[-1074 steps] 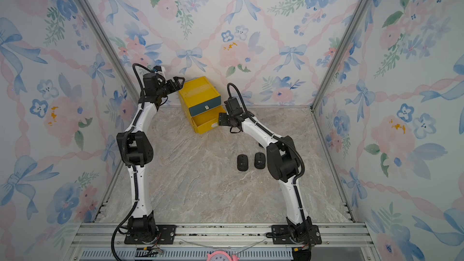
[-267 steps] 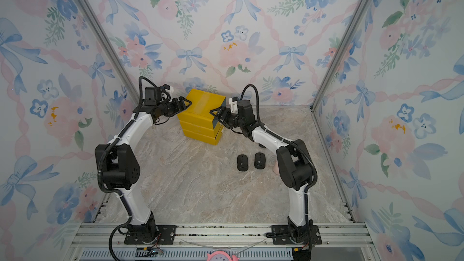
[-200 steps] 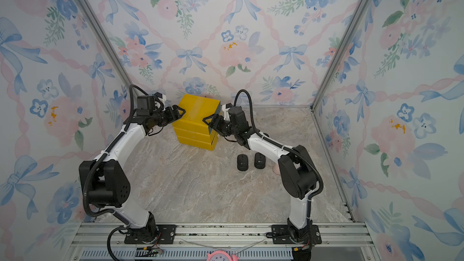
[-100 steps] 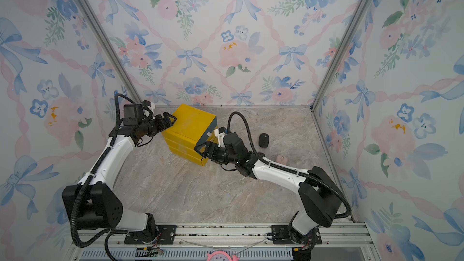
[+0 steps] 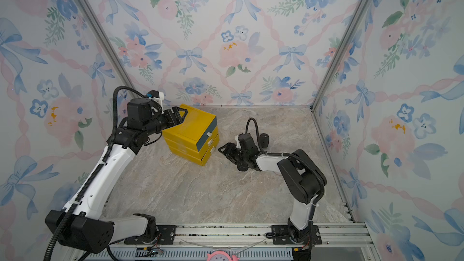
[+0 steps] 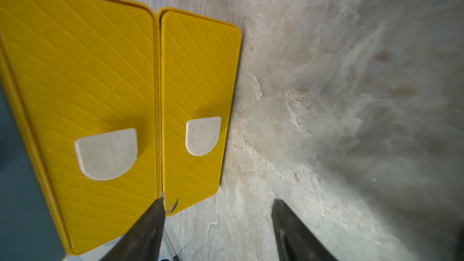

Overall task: Take the mice out of the drawer
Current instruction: Move the storage box to the center of the board, then open the drawer in the storage box.

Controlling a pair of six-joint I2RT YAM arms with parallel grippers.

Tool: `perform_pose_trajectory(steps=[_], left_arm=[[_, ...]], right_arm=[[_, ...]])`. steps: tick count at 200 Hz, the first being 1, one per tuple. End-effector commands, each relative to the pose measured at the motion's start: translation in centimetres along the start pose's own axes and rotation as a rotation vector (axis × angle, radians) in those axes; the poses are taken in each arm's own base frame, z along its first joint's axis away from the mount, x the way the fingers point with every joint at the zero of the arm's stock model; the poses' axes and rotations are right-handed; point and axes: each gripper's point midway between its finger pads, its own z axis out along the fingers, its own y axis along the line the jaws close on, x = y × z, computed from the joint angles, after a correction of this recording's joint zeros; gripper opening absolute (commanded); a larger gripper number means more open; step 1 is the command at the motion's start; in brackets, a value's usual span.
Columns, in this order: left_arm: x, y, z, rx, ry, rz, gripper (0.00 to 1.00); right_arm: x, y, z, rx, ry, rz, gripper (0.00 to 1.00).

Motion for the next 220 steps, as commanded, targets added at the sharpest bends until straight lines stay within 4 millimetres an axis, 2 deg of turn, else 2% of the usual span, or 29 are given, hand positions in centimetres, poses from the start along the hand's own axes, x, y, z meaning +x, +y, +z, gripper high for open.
perform_pose_trajectory(steps=[1,17,44,68,101,127,183,220], left_arm=[[2.4,1.2,1.8,-0.066,0.071,-0.024,0.81],[3.1,2.0,2.3,-0.099,0.090,-0.025,0.80],[4.8,3.1,3.6,-0.127,0.149,-0.035,0.77],[5.9,4.2,4.2,-0.157,0.175,-0.037,0.77],[7.0,5.3,4.6,-0.192,0.197,-0.052,0.76],[7.9,6.1,4.7,-0.212,0.215,-0.065,0.75],[9.2,6.9,4.8,-0.228,0.241,-0.083,0.74],[9.8,7.5,5.1,-0.250,0.252,-0.099,0.73]], right_arm=[[-0.4,2.7,1.4,-0.077,0.019,-0.051,0.66],[0.1,2.9,2.1,-0.032,0.030,-0.089,0.67],[0.3,1.8,3.5,0.036,0.047,-0.066,0.67],[0.6,0.2,3.7,0.135,0.065,-0.066,0.67],[0.1,-0.9,3.3,0.236,0.046,-0.092,0.67],[-0.4,-0.3,3.8,0.247,0.038,-0.114,0.67],[0.0,0.4,4.7,0.268,0.061,-0.159,0.68],[-0.5,-2.1,4.5,0.432,0.050,-0.140,0.66]])
